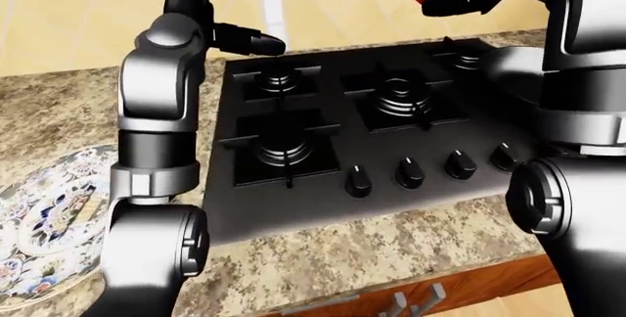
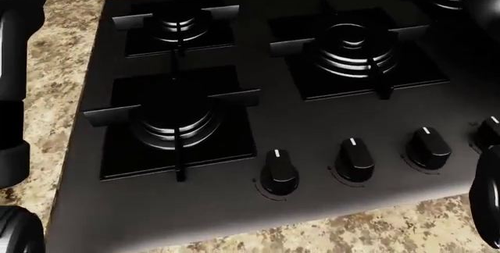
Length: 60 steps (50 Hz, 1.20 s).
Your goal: Pick the tomato from the pan and place it on the plate.
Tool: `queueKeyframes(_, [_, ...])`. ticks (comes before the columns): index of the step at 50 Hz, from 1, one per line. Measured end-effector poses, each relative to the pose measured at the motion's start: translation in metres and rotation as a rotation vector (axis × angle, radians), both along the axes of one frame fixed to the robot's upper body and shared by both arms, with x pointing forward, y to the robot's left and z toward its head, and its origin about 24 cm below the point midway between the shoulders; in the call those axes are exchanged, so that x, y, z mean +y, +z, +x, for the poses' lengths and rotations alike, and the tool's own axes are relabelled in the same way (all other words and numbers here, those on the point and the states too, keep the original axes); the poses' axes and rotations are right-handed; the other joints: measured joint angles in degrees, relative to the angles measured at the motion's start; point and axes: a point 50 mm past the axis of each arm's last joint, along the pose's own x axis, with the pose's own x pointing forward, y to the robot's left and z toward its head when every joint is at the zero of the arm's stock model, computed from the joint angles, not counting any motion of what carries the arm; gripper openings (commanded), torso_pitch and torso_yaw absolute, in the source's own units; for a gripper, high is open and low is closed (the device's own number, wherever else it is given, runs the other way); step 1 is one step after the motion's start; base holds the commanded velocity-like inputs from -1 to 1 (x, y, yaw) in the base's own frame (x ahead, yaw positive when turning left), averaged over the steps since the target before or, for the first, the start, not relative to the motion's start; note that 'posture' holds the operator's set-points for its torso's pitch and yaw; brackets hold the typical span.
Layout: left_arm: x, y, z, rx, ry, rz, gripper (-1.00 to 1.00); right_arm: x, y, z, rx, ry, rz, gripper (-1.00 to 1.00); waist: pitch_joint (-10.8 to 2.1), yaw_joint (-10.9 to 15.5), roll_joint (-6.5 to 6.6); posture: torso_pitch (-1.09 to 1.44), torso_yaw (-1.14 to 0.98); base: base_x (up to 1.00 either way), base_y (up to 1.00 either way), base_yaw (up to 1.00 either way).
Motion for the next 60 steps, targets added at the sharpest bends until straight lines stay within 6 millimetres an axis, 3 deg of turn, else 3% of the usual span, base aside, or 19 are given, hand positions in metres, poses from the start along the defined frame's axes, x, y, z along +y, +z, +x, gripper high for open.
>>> queueKeyframes(2, [-0.002,-0.004,0.001,0.021,-0.01,0.001,1.0,-0.003,-0.005,0.002,0.024,-0.016,0.007,-1.0,-1.23,0.2,-0.23,0.0,0.0,0.0,0.38,0.0])
queueKeyframes(4, [-0.001,-0.002,0.001,0.018,-0.009,-0.002,1.0,-0.003,-0.003,0.001,0.022,-0.019,0.007,-1.0,-1.44,0.7,0.64,0.0,0.0,0.0,0.37,0.0])
queueKeyframes(8, [0.0,0.006,-0.002,-0.015,-0.003,0.001,1.0,-0.001,0.002,-0.001,-0.001,-0.008,0.003,-1.0,-0.48,0.7,3.76,0.0,0.0,0.0,0.37,0.0])
queueKeyframes(10, [0.0,0.007,-0.002,-0.022,0.0,0.001,1.0,0.001,0.003,-0.002,-0.005,-0.002,0.001,-1.0,-0.17,0.6,5.94,0.0,0.0,0.0,0.37,0.0])
queueKeyframes(14, [0.01,-0.001,-0.001,0.008,0.037,-0.005,1.0,0.01,-0.003,0.002,0.018,0.035,-0.01,-1.0,0.23,1.3,5.33,0.0,0.0,0.0,0.37,0.0])
queueKeyframes(23, [0.003,0.005,-0.002,-0.014,0.013,0.004,1.0,0.006,0.008,-0.003,-0.026,0.021,-0.004,-1.0,-0.04,0.4,0.99,0.0,0.0,0.0,0.36,0.0])
queueKeyframes(26, [0.003,0.007,-0.003,-0.022,0.013,0.004,1.0,0.006,0.008,-0.004,-0.027,0.022,-0.005,-1.0,-0.21,0.6,-1.13,0.0,0.0,0.0,0.35,0.0])
queueKeyframes(28, [-0.002,0.004,-0.002,-0.015,0.0,0.007,1.0,0.002,0.004,-0.003,-0.014,0.01,0.001,-1.0,0.06,0.0,-0.12,0.0,0.0,0.0,0.35,0.0])
queueKeyframes(30, [-0.006,-0.002,-0.001,0.009,-0.017,0.011,1.0,-0.003,-0.002,0.0,0.012,-0.008,0.009,-1.0,-0.86,0.2,-0.57,0.0,0.0,0.0,0.34,0.0])
queueKeyframes(33, [-0.004,-0.001,-0.001,0.01,-0.013,0.007,1.0,-0.001,0.0,0.0,0.011,-0.011,0.009,-1.0,-1.28,0.9,0.64,0.0,0.0,0.0,0.34,0.0])
queueKeyframes(37, [-0.003,0.004,-0.002,-0.012,-0.007,0.009,1.0,0.001,0.002,-0.001,0.001,-0.002,0.004,-1.0,-0.17,0.8,3.77,0.0,0.0,0.0,0.33,0.0])
queueKeyframes(39, [-0.002,0.006,-0.003,-0.017,-0.005,0.01,1.0,0.002,0.003,-0.001,0.002,0.003,0.003,-1.0,0.1,0.7,6.01,0.0,0.0,0.0,0.32,0.0])
queueKeyframes(43, [0.007,0.001,-0.003,0.005,0.029,0.003,1.0,0.012,-0.001,0.002,0.02,0.038,-0.011,-1.0,0.34,1.4,5.33,0.0,0.0,0.0,0.32,0.0])
queueKeyframes(55, [0.0,0.01,-0.005,-0.029,0.008,0.009,1.0,0.006,0.009,-0.004,-0.029,0.024,-0.007,-1.0,-0.25,0.4,-1.14,0.0,0.0,0.0,0.31,0.0])
queueKeyframes(57, [-0.004,0.004,-0.004,-0.015,-0.007,0.014,1.0,0.001,0.004,-0.003,-0.013,0.011,0.0,-1.0,0.11,0.0,-0.23,0.0,0.0,0.0,0.3,0.0])
queueKeyframes(60, [-0.007,-0.001,-0.002,0.015,-0.019,0.014,1.0,-0.003,-0.002,0.0,0.02,-0.009,0.009,-1.0,-0.99,0.4,0.07,0.0,0.0,0.0,0.29,0.0])
